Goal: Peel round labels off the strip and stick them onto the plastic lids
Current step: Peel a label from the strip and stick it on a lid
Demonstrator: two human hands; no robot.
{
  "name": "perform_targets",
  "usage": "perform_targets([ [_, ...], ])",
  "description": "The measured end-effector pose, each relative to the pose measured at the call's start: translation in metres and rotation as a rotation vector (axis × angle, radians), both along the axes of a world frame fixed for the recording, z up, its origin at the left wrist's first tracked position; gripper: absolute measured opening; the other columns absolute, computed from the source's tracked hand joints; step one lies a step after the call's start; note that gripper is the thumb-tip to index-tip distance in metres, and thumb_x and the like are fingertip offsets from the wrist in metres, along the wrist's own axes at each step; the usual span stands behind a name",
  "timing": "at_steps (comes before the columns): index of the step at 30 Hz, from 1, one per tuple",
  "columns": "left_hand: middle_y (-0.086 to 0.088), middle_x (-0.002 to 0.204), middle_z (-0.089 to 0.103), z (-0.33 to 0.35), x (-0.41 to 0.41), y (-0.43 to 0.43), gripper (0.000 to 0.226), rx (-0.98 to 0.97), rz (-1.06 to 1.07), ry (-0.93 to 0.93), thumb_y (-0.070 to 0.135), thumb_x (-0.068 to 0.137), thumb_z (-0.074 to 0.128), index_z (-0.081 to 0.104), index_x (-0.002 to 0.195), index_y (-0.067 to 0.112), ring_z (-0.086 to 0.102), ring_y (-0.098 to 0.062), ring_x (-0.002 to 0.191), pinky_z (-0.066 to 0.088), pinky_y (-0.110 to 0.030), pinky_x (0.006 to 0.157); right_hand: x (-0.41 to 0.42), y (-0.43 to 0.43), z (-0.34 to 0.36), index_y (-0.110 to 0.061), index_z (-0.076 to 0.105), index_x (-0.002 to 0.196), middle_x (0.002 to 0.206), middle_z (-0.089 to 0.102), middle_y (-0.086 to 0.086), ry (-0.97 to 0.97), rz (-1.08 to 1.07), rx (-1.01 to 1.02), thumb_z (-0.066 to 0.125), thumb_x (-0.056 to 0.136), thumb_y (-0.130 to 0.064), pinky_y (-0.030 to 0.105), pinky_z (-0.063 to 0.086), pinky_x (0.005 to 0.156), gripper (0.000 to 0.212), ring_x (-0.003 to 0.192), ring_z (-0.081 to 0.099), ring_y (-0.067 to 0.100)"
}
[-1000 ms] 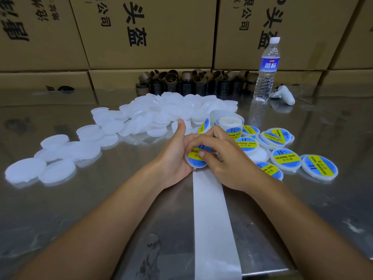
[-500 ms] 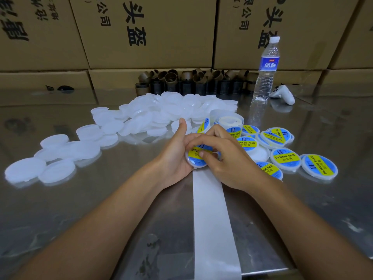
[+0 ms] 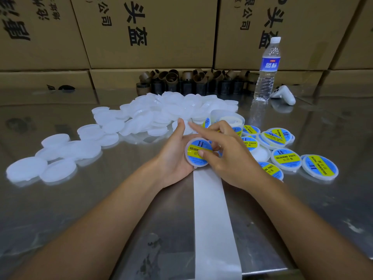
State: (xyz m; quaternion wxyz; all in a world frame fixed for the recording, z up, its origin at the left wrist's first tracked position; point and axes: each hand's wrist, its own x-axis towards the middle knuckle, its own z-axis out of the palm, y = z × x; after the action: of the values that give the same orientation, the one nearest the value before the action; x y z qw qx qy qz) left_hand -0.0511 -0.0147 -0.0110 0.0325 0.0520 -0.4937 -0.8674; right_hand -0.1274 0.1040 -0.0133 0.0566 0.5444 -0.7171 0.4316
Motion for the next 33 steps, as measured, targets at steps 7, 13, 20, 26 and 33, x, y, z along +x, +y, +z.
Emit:
perform_targets([
  [7, -0.018, 0.103, 0.068, -0.002, 0.0, 0.003, 0.045, -0.178, 0.118, -0.043, 0.036, 0.095, 0.046, 0.06, 0.111, -0.004, 0.068, -0.022, 0.093, 0.053, -0.031, 0.089, -0.003, -0.002, -0.001, -0.029, 0.06, 0.121, 0.1, 0.043, -0.01, -0.005, -0.185, -0.098, 0.063, 0.086, -0.015, 0.006, 0.037, 0.067, 0.038, 0.079, 0.047, -0.01],
  [13, -0.012, 0.094, 0.071, -0.003, 0.001, 0.003, 0.029, -0.183, 0.146, -0.04, 0.02, 0.099, 0.044, 0.063, 0.106, -0.001, 0.069, -0.018, 0.083, 0.055, -0.028, 0.083, -0.007, -0.002, -0.003, -0.023, 0.058, 0.116, 0.102, 0.047, -0.005, -0.078, -0.268, -0.064, 0.062, 0.088, -0.025, 0.018, 0.034, 0.073, 0.028, 0.08, 0.045, 0.002],
  [20, -0.004, 0.107, 0.071, -0.001, 0.002, 0.001, 0.031, -0.154, 0.175, -0.014, 0.029, 0.1, 0.041, 0.067, 0.109, 0.016, 0.066, -0.02, 0.101, 0.048, -0.037, 0.099, -0.006, 0.001, 0.003, -0.027, 0.058, 0.082, 0.093, 0.049, -0.003, -0.139, -0.276, -0.051, 0.065, 0.086, -0.032, 0.01, 0.035, 0.066, 0.01, 0.075, 0.047, 0.005],
  [26, -0.005, 0.116, 0.068, -0.001, 0.002, 0.002, 0.029, -0.186, 0.17, -0.018, 0.03, 0.098, 0.045, 0.065, 0.114, 0.017, 0.064, -0.021, 0.109, 0.053, -0.034, 0.093, -0.006, 0.001, 0.008, -0.014, 0.064, 0.073, 0.058, 0.055, -0.005, -0.319, -0.168, -0.026, 0.06, 0.091, -0.025, 0.026, 0.04, 0.059, 0.021, 0.056, 0.046, 0.007],
  [33, 0.002, 0.075, 0.07, -0.002, 0.003, 0.004, 0.013, -0.263, 0.166, 0.013, 0.015, 0.096, 0.05, 0.062, 0.1, 0.014, 0.066, -0.005, 0.068, 0.057, -0.02, 0.071, -0.006, 0.001, 0.01, -0.011, 0.062, 0.081, 0.069, 0.063, 0.005, -0.462, -0.18, -0.094, 0.059, 0.091, -0.029, 0.033, 0.047, 0.067, 0.02, 0.063, 0.055, 0.013],
])
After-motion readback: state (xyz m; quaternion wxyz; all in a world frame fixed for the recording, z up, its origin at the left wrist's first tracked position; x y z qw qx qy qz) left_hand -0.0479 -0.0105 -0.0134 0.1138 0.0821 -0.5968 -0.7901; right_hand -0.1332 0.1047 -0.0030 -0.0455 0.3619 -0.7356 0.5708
